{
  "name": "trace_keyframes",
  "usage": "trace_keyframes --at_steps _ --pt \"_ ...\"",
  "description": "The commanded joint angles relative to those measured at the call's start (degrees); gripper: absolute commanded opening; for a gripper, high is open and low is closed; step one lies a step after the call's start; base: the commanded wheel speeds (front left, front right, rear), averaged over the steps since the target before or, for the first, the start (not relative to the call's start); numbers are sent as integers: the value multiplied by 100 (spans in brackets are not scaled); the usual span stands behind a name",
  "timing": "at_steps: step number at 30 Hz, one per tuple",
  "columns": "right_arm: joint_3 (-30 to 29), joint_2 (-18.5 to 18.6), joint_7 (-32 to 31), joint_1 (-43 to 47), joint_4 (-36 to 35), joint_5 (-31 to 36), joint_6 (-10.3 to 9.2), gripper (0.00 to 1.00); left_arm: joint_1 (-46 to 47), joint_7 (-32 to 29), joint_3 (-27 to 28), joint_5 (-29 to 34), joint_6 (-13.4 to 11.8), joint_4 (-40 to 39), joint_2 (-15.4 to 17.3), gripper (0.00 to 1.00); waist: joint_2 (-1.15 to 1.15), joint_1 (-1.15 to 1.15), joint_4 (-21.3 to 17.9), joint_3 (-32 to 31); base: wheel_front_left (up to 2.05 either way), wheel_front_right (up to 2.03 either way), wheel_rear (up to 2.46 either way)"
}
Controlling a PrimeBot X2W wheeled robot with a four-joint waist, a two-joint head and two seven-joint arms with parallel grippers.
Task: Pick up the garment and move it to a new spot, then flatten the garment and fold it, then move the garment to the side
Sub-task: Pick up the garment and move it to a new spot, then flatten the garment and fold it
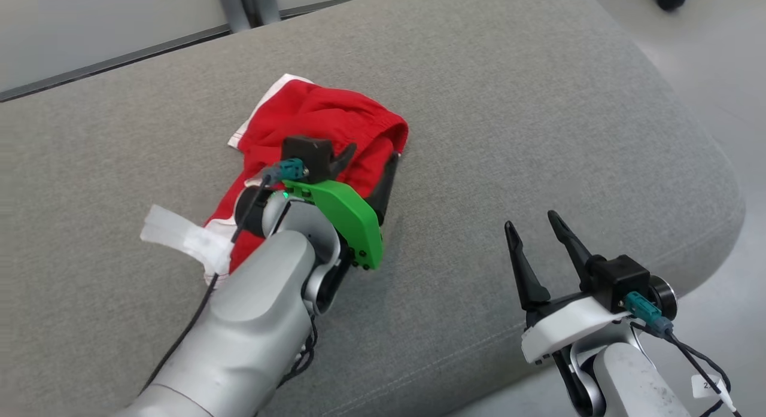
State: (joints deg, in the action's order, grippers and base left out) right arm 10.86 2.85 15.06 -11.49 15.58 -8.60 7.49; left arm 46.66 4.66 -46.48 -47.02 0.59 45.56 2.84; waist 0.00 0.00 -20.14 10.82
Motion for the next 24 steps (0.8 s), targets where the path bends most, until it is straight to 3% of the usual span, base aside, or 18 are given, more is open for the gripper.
trace_keyframes --at_steps 1,7,12,24 --pt "-31 7 26 112 34 83 0 100 -202 106 -184 -135 -45 -185 14 100 0 0 618 -463 0 0 0" --pt "16 7 27 117 172 153 0 100 -677 369 -656 -188 -254 -501 15 100 0 0 1321 -733 0 0 0" --pt "132 9 26 -115 401 82 0 100 -1037 583 -662 -266 -413 -546 20 100 0 0 1761 -813 0 0 0" --pt "65 12 26 -1038 1765 -246 0 100 -1686 947 -633 -61 -825 -1052 276 100 0 0 2832 -859 0 0 0"
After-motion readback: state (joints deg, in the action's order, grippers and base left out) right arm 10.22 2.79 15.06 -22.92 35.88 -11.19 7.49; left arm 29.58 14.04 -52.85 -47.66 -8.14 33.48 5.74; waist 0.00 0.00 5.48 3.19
